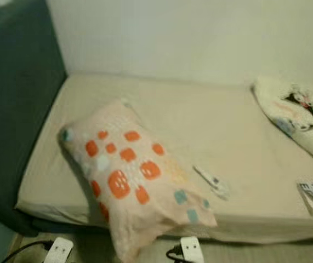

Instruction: Clean up the room

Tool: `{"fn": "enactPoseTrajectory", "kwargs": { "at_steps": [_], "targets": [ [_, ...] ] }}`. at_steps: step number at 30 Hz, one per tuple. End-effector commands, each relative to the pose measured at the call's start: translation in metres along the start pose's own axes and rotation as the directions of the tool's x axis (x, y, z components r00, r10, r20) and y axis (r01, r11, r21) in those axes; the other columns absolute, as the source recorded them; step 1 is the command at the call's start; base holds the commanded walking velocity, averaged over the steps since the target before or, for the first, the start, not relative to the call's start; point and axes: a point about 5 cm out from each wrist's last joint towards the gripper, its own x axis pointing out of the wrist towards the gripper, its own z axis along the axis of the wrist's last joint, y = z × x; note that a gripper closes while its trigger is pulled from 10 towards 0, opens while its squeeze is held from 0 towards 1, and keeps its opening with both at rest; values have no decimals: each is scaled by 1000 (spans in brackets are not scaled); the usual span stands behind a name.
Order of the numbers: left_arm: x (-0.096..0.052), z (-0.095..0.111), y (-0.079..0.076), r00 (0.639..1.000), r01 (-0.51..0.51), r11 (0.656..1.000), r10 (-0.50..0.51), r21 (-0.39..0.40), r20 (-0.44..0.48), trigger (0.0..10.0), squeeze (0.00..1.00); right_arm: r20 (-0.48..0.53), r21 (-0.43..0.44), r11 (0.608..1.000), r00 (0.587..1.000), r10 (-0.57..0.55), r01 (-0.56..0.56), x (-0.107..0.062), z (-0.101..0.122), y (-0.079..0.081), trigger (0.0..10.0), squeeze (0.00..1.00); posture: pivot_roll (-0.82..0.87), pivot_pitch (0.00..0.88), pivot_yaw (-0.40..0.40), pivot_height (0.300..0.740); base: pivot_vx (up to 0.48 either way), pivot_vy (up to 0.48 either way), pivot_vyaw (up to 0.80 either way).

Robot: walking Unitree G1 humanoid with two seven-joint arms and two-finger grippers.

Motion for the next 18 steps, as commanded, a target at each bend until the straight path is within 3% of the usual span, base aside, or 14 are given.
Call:
{"fn": "enactPoseTrajectory", "kwargs": {
  "at_steps": [1, 10, 18],
  "targets": [
    [0, -2, -2, 1000, 9, 1000, -9, 12, -14, 10000, 0, -19, 11, 1000, 1000, 9, -9, -1, -6, 4, 10000, 0, 23, 24, 12, 740, 472, 0, 0],
    [0, -2, -3, 1000, 16, 1000, -16, 26, -7, 10000, 0, -21, 4, 1000, 1000, 12, -12, -1, -7, 5, 10000, 0, 23, 24, 11, 740, 382, 0, 0],
    [0, 0, -3, 1000, 25, 999, -26, 26, 10, 10000, 0, -23, 1, 1000, 1000, 15, -15, -1, -7, 5, 10000, 0, 29, 21, 8, 740, 0, 0, 0]
  ]
}}
